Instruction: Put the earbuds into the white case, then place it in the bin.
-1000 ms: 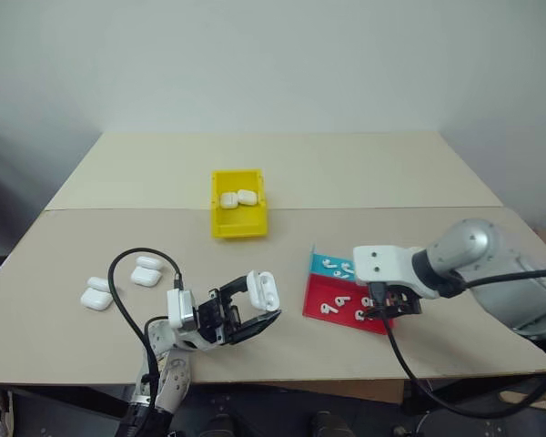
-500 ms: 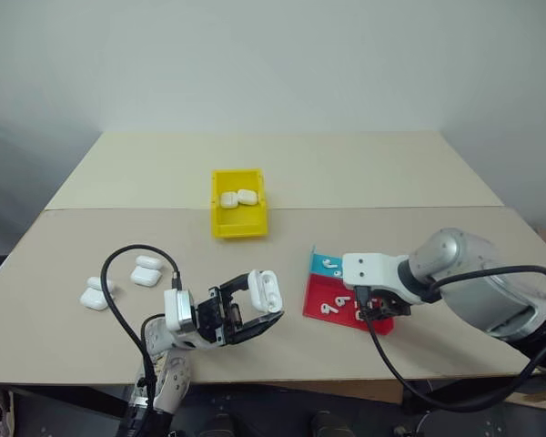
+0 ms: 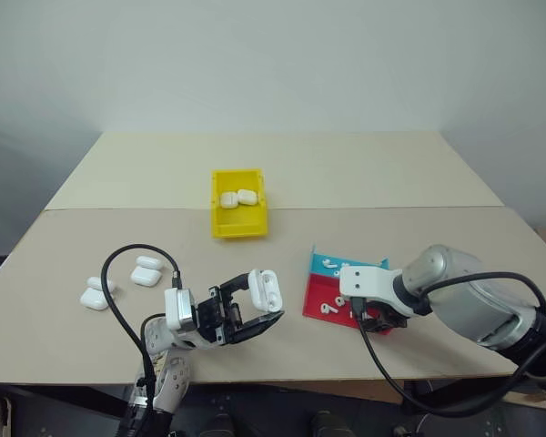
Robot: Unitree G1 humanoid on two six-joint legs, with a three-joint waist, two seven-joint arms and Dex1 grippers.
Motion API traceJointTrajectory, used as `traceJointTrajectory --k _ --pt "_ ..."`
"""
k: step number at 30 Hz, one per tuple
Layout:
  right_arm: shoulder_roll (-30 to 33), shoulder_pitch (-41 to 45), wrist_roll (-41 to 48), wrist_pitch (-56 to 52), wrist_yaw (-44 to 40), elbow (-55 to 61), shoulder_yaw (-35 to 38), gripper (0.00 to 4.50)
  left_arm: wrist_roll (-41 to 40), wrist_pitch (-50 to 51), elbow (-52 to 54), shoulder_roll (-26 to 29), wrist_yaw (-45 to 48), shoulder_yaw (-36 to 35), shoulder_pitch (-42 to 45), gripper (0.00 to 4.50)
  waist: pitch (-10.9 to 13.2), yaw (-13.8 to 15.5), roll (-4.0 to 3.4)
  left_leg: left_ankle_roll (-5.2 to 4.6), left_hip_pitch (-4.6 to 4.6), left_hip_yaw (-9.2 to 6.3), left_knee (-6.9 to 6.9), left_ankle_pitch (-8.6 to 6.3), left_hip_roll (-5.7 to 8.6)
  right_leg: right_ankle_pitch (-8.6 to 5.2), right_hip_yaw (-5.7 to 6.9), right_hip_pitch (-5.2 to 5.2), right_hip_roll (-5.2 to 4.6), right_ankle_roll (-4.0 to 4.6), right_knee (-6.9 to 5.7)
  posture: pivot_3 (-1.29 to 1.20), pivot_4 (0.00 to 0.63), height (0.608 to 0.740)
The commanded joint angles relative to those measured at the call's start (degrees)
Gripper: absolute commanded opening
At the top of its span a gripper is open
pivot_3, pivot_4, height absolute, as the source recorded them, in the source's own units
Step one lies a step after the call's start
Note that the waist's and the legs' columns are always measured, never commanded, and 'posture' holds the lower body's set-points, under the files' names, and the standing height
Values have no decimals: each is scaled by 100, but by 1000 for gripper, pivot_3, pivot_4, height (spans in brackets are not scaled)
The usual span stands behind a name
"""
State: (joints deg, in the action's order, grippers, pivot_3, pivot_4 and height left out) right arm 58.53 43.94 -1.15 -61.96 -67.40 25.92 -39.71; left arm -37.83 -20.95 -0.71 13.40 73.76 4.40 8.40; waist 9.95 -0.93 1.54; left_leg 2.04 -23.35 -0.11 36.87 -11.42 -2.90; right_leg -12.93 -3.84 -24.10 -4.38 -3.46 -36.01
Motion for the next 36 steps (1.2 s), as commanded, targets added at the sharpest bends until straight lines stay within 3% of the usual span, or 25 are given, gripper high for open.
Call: traceJointTrajectory --k 1,11,14,31,34,36 --pt "-34 32 -66 -1 67 -29 70 2617 23 14 254 17 -1 -48 -13 2800 0 -1 0 0 0 0 0 0 0 0 0 0 0 0 0 0 150 740" --pt "-85 7 -104 113 115 -204 7 2617 86 15 354 13 -86 -38 -109 2800 0 1 0 0 0 0 0 0 0 0 0 0 0 0 0 0 150 740" --pt "-115 0 -109 141 145 -238 12 2055 121 35 368 27 -124 -40 -124 2800 0 -2 0 0 1 0 0 0 0 0 0 1 0 0 0 0 150 740" --pt "-149 8 -196 381 90 -355 -44 2055 204 108 392 46 -237 -68 -131 2800 -1 -2 0 0 2 0 0 0 0 -1 0 1 1 -1 0 0 150 740" --pt "-163 -2 -210 380 85 -338 -44 1466 211 100 387 58 -237 -67 -151 2800 -1 -3 0 0 2 0 0 0 0 -1 0 1 1 -1 0 0 150 740" --pt "-153 -19 -212 388 77 -313 -40 1466 217 115 407 70 -251 -64 -166 2800 -1 -1 0 0 2 0 0 0 0 -1 0 1 1 -1 -1 0 150 740"
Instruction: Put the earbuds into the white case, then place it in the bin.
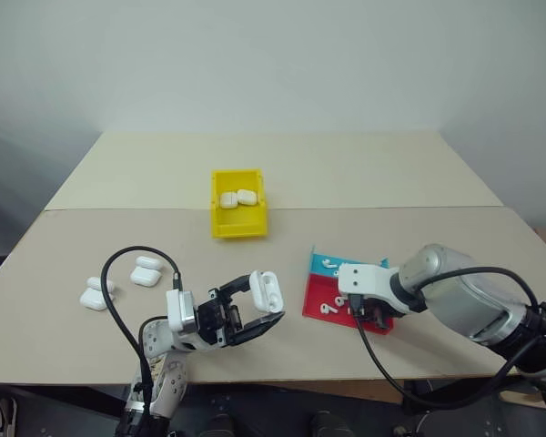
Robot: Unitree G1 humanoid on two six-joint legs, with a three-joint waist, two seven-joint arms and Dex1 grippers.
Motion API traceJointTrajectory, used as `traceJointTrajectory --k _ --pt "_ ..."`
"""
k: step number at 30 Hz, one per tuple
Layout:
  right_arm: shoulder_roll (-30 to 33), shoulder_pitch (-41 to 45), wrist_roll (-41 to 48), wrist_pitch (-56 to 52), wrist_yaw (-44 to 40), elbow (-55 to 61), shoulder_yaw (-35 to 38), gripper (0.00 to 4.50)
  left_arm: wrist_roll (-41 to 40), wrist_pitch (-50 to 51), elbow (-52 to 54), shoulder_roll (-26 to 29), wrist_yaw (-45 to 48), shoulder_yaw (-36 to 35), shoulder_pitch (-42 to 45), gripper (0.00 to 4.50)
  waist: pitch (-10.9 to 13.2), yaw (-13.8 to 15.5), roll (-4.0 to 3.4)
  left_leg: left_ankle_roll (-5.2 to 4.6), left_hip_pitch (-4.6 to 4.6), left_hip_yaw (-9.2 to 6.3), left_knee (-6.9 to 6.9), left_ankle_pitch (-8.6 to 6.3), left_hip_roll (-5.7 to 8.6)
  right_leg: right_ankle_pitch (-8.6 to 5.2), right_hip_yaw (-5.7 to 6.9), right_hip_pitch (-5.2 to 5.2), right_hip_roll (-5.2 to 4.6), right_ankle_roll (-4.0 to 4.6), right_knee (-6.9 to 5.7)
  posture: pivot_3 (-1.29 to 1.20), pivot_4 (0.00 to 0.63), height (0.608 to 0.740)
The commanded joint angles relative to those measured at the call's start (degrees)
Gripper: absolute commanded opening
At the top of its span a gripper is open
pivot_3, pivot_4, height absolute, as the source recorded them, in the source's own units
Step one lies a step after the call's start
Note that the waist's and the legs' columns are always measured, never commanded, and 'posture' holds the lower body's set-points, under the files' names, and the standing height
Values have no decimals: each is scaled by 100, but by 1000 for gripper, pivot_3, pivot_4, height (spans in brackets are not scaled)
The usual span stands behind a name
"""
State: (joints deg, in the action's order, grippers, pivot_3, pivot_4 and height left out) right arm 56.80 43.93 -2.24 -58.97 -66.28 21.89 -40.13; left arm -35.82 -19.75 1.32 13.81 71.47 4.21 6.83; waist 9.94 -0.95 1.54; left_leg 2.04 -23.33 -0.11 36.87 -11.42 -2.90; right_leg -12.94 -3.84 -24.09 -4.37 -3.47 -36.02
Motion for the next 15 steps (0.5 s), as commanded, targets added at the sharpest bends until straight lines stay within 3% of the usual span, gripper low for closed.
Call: traceJointTrajectory --k 1,15 --pt "18 -19 -111 89 -36 91 -1 1466 18 -4 201 33 -23 -47 -8 2800 0 2 0 0 0 0 0 0 0 0 0 0 0 0 0 0 150 740" --pt "3 -73 -218 184 -139 103 52 1466 53 36 225 70 -55 -31 -11 2800 0 3 0 0 0 0 0 0 0 0 0 0 0 0 0 0 150 740"
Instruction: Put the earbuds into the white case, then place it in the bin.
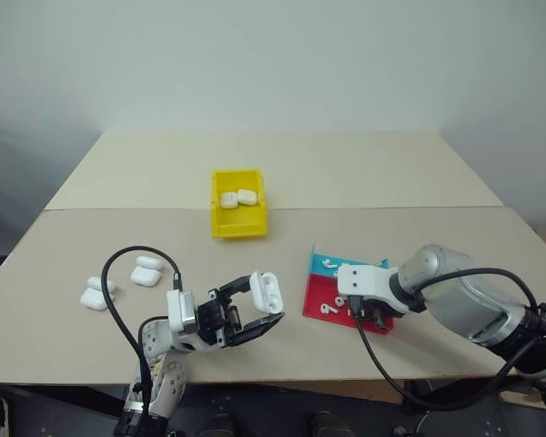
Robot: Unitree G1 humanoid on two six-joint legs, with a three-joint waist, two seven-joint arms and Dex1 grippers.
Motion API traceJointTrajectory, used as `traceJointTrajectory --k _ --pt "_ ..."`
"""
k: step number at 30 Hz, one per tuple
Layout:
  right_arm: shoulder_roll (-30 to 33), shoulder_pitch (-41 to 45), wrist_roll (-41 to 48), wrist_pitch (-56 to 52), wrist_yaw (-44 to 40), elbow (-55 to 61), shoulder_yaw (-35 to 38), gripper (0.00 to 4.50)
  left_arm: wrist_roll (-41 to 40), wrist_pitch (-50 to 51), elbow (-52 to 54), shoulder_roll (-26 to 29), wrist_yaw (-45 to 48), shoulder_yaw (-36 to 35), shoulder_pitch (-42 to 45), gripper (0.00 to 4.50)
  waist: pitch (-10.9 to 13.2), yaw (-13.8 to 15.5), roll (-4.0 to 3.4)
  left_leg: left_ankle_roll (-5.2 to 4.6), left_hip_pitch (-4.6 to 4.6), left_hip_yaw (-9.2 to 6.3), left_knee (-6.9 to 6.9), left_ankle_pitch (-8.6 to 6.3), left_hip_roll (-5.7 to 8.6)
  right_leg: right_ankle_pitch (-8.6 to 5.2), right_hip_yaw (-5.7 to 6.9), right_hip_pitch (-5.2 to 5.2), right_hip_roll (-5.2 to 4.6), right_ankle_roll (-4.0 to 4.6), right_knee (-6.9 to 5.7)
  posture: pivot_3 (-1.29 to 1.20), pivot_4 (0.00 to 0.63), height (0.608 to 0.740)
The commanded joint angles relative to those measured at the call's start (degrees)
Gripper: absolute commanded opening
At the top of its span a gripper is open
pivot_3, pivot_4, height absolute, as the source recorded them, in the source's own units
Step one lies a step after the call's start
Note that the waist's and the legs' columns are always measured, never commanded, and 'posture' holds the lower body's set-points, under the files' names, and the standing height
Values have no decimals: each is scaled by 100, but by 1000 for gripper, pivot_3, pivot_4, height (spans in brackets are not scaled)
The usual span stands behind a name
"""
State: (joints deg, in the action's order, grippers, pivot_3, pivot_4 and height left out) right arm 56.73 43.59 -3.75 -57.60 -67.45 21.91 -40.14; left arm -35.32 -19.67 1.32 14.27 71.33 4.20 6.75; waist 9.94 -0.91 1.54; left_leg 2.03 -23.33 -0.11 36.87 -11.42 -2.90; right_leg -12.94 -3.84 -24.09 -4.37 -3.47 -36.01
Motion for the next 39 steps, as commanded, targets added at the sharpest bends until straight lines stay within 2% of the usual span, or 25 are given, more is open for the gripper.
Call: traceJointTrajectory --k 1,8,9,11,22,24,28,31,35,39 --pt "7 -40 -65 44 -22 107 60 1466 4 36 232 27 -46 -28 -4 2800 0 0 0 0 0 0 0 0 0 0 0 0 0 0 0 0 150 740" --pt "22 -45 -49 30 -34 127 84 1466 51 45 184 22 -57 -24 33 2800 0 -2 0 0 0 0 0 0 0 0 0 0 0 0 0 0 150 740" --pt "23 -51 -52 28 -30 128 83 1100 53 49 181 20 -52 -27 35 2800 0 -2 0 0 0 0 0 0 0 0 0 0 0 0 0 0 150 740" --pt "15 -59 -55 14 -12 132 92 707 55 61 183 22 -46 -29 35 2800 -1 0 1 0 1 0 0 0 0 0 0 1 0 0 0 0 150 740" --pt "60 -68 71 -122 21 350 362 707 60 101 197 -6 -60 -5 57 2800 -2 -1 0 0 1 0 0 0 0 0 0 1 0 0 0 0 150 740" --pt "119 -75 292 -268 -5 600 751 707 36 133 233 -12 -76 -5 72 2800 -1 5 1 0 0 0 0 0 0 0 0 -1 0 0 -1 0 150 740" --pt "191 -184 946 -693 -5 1119 1985 707 -67 244 359 -14 -105 -10 105 2800 -2 10 1 0 -5 0 0 0 0 1 0 -3 0 0 -1 0 150 740" --pt "-20 -477 1619 -792 49 1513 3687 707 -251 514 604 -28 -188 8 148 2800 -2 23 0 0 -5 -2 0 0 0 0 1 1 0 0 1 0 150 740" --pt "-1087 -552 2691 -1015 316 1707 5778 707 -600 1107 1050 -47 -408 75 265 2800 -5 19 11 0 -3 -3 2 0 -1 0 1 6 2 -2 -1 0 150 740" --pt "-2278 -606 3662 -848 965 1930 6884 707 -831 1549 1205 -130 -496 114 507 2800 -14 0 8 0 7 -5 2 0 -2 1 1 15 5 -4 -2 0 150 740"
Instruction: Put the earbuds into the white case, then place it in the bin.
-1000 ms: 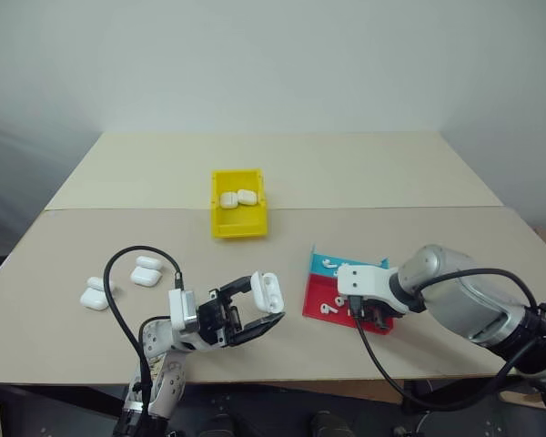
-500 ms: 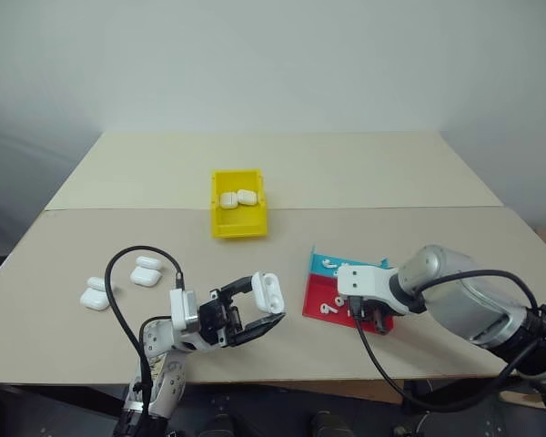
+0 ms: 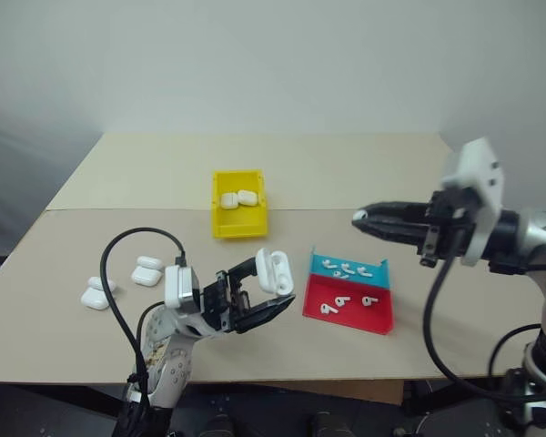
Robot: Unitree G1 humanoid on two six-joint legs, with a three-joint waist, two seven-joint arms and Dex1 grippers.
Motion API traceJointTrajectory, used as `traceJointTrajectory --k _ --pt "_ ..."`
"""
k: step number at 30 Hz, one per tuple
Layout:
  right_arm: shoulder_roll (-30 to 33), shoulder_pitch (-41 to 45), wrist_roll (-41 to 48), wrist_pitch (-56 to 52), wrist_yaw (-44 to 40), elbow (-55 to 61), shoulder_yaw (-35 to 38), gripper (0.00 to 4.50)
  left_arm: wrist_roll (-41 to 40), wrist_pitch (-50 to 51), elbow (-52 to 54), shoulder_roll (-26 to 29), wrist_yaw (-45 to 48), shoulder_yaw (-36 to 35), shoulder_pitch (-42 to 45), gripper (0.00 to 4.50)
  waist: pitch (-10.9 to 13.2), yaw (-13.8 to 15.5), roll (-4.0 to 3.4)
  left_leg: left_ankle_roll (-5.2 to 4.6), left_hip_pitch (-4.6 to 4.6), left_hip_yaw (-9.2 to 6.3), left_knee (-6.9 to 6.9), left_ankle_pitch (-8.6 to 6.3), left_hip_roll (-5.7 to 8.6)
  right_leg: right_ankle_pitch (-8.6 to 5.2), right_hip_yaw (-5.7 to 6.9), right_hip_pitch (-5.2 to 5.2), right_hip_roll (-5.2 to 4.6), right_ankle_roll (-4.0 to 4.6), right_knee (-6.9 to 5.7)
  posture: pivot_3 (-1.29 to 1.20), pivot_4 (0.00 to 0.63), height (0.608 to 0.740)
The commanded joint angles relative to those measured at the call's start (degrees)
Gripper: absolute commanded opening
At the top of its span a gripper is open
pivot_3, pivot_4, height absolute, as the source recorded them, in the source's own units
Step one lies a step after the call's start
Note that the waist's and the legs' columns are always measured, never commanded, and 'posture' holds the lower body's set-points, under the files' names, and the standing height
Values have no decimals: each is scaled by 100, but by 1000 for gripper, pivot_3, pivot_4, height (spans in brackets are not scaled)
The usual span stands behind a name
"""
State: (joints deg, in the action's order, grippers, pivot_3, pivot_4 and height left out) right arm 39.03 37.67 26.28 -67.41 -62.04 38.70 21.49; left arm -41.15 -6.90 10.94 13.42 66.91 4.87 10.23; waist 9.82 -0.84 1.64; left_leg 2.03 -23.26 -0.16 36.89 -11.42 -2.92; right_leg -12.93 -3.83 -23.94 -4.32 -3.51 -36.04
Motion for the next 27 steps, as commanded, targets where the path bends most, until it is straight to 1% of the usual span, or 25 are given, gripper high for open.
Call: traceJointTrajectory --k 1,2,4,6,8,10,16,19,23,27 --pt "-876 -140 871 491 598 372 928 707 -297 412 263 -32 -27 78 240 2800 -5 -13 -1 0 -1 0 0 0 0 0 -2 -1 1 0 -2 0 150 740" --pt "-1206 -253 1128 777 746 475 1084 707 -297 601 319 45 -47 113 301 2800 -7 -13 -2 -1 0 -1 0 1 -1 0 -2 0 3 1 -3 0 150 740" --pt "-1564 -402 1525 1102 959 579 1199 707 -268 857 404 181 -68 148 368 2800 -8 -15 -4 -2 -2 -3 -2 1 -2 0 -2 -3 6 1 -4 0 150 740" --pt "-1908 -600 1965 1483 1046 628 1081 707 -282 1015 441 263 37 190 443 2800 -10 -35 -7 -2 -3 -2 -2 1 -2 0 -4 -6 6 1 -6 0 150 740" --pt "-2032 -825 2208 1904 967 653 864 707 -265 1116 472 323 120 217 520 2800 -11 -34 -8 -2 -2 -2 -2 1 -1 1 -4 -3 5 2 -5 0 150 740" --pt "-1998 -1022 2364 2220 811 621 622 707 -253 1195 516 364 172 222 586 2800 -11 -37 -9 -2 -1 -2 -2 1 -2 1 -4 -3 5 2 -6 0 150 740" --pt "-1823 -1289 1868 3421 386 240 -429 707 -298 1484 815 513 69 159 681 2800 -12 -92 -10 -3 2 -2 -2 2 -2 -1 -5 -2 6 1 -5 0 150 740" --pt "-1713 -1224 1864 3802 344 25 -618 707 -367 1680 1019 592 -62 100 742 2800 -12 -127 -10 -3 2 -2 -2 2 -2 -2 -5 -3 6 -1 -6 0 150 740" --pt "-1517 -1115 1735 4289 201 -262 -850 707 -267 1748 1116 753 -69 44 759 2800 -12 -138 -10 -3 1 -2 -2 2 -2 -2 -5 -2 6 -1 -5 0 150 740" --pt "-1314 -1241 1624 4660 55 -390 -1049 707 -266 1740 1171 786 -115 1 704 2800 -12 -143 -10 -3 1 -2 -3 2 -2 -2 -4 -3 6 0 -4 0 150 740"
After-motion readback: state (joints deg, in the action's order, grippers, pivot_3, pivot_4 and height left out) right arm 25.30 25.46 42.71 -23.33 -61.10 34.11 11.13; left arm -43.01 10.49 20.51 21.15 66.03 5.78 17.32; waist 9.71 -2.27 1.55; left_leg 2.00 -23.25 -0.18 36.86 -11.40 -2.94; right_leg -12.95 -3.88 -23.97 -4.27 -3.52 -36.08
